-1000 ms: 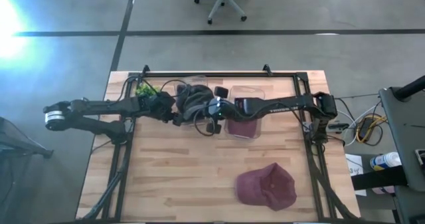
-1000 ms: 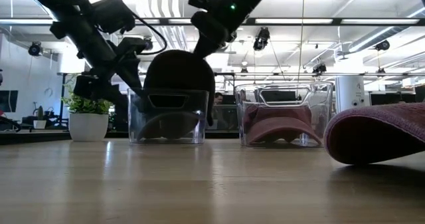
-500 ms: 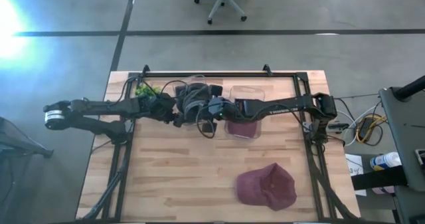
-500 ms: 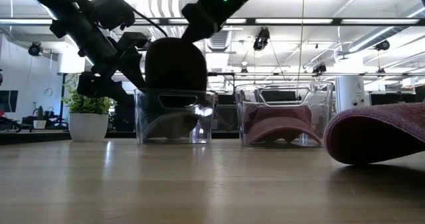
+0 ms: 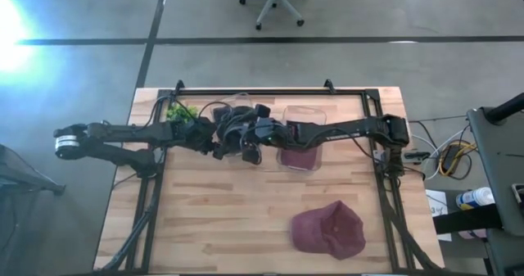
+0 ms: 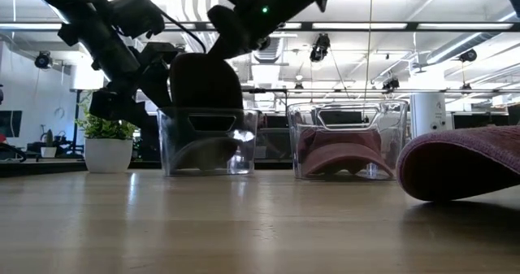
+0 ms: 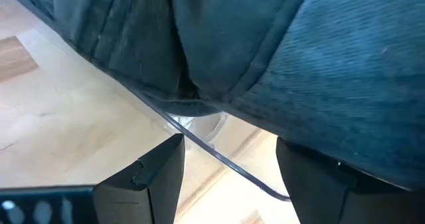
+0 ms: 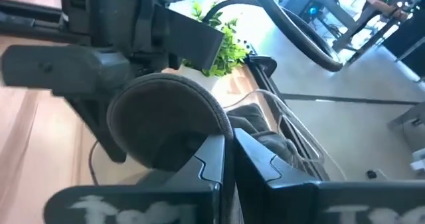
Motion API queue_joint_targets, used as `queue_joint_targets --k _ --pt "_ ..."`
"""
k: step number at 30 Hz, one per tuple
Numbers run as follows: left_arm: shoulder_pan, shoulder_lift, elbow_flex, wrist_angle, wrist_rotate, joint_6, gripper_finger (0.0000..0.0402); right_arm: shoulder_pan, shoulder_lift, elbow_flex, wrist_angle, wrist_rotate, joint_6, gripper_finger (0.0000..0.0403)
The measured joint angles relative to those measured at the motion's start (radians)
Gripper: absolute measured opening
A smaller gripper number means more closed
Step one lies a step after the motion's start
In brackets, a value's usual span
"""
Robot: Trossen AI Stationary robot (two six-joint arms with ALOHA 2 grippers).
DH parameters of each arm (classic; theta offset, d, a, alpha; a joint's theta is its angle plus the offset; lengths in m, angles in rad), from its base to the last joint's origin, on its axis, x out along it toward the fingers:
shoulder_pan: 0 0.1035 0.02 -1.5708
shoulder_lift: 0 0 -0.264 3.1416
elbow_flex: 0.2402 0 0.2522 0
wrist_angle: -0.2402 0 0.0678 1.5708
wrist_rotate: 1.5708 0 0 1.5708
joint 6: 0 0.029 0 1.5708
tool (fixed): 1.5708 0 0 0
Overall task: Pick & Place hat
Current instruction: Put the black cap into the left transparent bin
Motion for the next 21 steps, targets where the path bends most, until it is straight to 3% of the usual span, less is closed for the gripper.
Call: queue_joint_targets --k 14,21 --pt "-0.013 -0.002 0.0 -0.008 -0.005 0.001 0.0232 0.001 0.039 -0.045 -0.023 -0.033 0.104 0.0013" --pt "-0.012 -0.017 0.006 0.001 -0.024 -0.007 0.0232 0.018 0.046 -0.086 -0.147 -0.012 0.002 0.0027"
